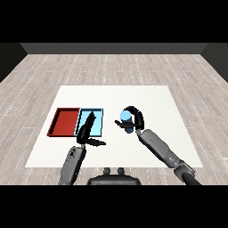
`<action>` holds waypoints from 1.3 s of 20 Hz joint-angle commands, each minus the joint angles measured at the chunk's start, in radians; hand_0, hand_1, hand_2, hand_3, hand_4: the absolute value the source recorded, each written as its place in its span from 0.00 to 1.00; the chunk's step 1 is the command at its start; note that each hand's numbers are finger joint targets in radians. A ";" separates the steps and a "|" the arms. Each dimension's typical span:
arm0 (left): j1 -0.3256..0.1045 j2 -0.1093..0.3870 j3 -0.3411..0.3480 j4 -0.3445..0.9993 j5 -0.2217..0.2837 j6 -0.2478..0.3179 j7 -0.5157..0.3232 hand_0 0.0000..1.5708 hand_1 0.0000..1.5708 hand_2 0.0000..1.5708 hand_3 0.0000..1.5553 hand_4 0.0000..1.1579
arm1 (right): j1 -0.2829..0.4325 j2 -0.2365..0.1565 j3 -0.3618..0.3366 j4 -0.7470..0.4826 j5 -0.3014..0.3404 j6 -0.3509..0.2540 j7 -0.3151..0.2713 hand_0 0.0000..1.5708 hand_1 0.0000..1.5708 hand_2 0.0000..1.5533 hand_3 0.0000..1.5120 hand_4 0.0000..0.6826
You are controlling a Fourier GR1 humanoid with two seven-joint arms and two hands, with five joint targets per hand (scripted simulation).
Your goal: Pick the blue can and put it in the blue box
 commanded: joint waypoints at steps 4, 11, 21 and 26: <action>-0.081 -0.001 -0.067 0.118 0.052 0.037 0.018 0.00 0.00 0.00 0.00 0.00 | 0.040 -0.019 -0.030 -0.107 0.125 0.031 0.099 0.92 0.92 0.93 0.92 0.90; -0.094 -0.001 -0.175 0.158 0.102 0.141 0.010 0.00 0.00 0.00 0.00 0.00 | 0.059 0.113 -0.063 -0.100 0.249 0.049 0.132 0.94 0.94 0.94 0.92 0.90; -0.185 -0.001 -0.156 0.163 0.151 0.152 0.094 0.00 0.00 0.00 0.00 0.00 | 0.083 0.168 -0.197 -0.102 0.361 0.203 0.130 0.95 0.95 0.95 0.93 0.89; -0.168 -0.001 -0.217 0.296 0.182 0.188 -0.021 0.00 0.00 0.00 0.00 0.00 | 0.128 0.159 -0.251 -0.172 0.394 0.300 0.159 0.94 0.94 0.94 0.92 0.89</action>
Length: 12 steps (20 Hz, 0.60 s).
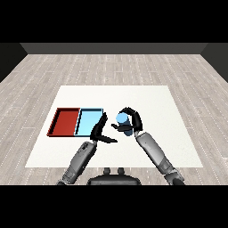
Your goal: Pick the blue can and put it in the blue box
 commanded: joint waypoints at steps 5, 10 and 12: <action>-0.040 -0.001 -0.021 0.073 0.066 0.008 -0.025 0.00 0.00 0.00 0.00 0.00 | 0.013 0.092 -0.028 -0.069 0.120 0.044 0.073 0.94 0.94 0.94 0.92 0.89; -0.013 0.000 -0.006 0.067 0.047 0.002 -0.030 0.00 0.00 0.00 0.00 0.00 | 0.053 0.093 -0.083 -0.077 0.121 0.129 0.027 0.94 0.94 0.94 0.92 0.89; -0.110 0.000 -0.052 0.180 0.108 0.049 -0.098 0.00 0.00 0.00 0.00 0.00 | 0.049 0.149 -0.038 -0.094 0.176 0.091 0.082 0.95 0.95 0.94 0.93 0.89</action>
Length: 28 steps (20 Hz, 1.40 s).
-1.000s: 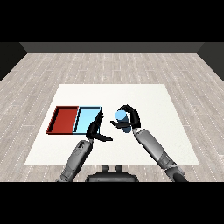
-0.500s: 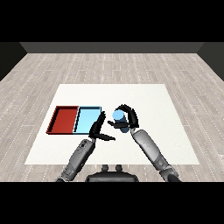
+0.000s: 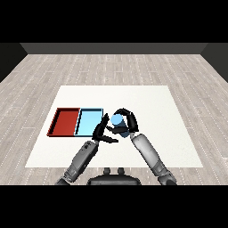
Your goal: Pick the blue can and put it in the blue box
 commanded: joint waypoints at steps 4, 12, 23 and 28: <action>0.034 0.013 -0.012 -0.067 -0.011 -0.008 0.025 0.00 0.00 0.00 0.00 0.00 | -0.067 0.040 0.056 0.138 -0.058 -0.066 -0.082 0.93 0.93 0.94 0.93 0.91; -0.131 -0.001 -0.091 0.108 0.119 0.103 -0.056 0.00 0.00 0.00 0.00 0.00 | -0.014 0.041 0.021 0.040 -0.092 -0.038 -0.051 0.92 0.92 0.94 0.91 0.88; -0.197 -0.001 -0.241 0.099 0.179 0.281 0.019 0.00 0.00 0.00 0.00 0.41 | -0.002 0.041 0.064 0.076 -0.214 -0.057 -0.153 0.94 0.94 0.94 0.92 0.87; -0.199 -0.001 -0.155 0.167 0.263 0.252 -0.055 0.28 0.28 0.40 0.32 0.49 | -0.036 0.041 0.106 0.103 -0.317 -0.094 -0.206 0.94 0.94 0.94 0.92 0.89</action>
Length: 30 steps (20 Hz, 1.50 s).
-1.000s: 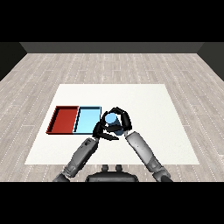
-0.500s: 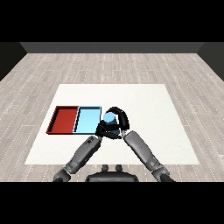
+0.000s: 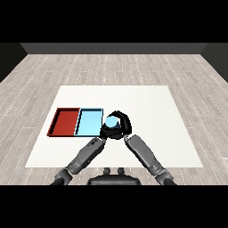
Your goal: Pick the blue can and put it in the blue box
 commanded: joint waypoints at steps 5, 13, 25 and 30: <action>-0.002 -0.007 -0.029 0.023 0.206 0.020 -0.112 1.00 1.00 1.00 0.94 0.71 | 0.054 0.006 0.040 -0.083 -0.047 -0.036 -0.016 0.93 0.93 0.93 0.92 0.93; -0.051 -0.008 -0.066 0.150 0.268 0.007 -0.321 1.00 1.00 1.00 0.97 0.95 | 0.007 0.006 -0.003 0.014 -0.149 0.012 -0.069 0.88 0.88 0.91 0.91 0.77; -0.070 -0.007 0.019 0.180 0.219 -0.035 -0.315 1.00 1.00 1.00 0.98 0.98 | 0.058 -0.011 -0.044 -0.084 0.008 0.131 0.068 0.00 0.00 0.00 0.00 0.00; -0.110 -0.008 0.008 0.220 0.233 -0.001 -0.317 1.00 1.00 1.00 0.98 0.98 | 0.109 0.006 -0.028 -0.105 0.001 0.093 0.004 0.00 0.00 0.00 0.00 0.00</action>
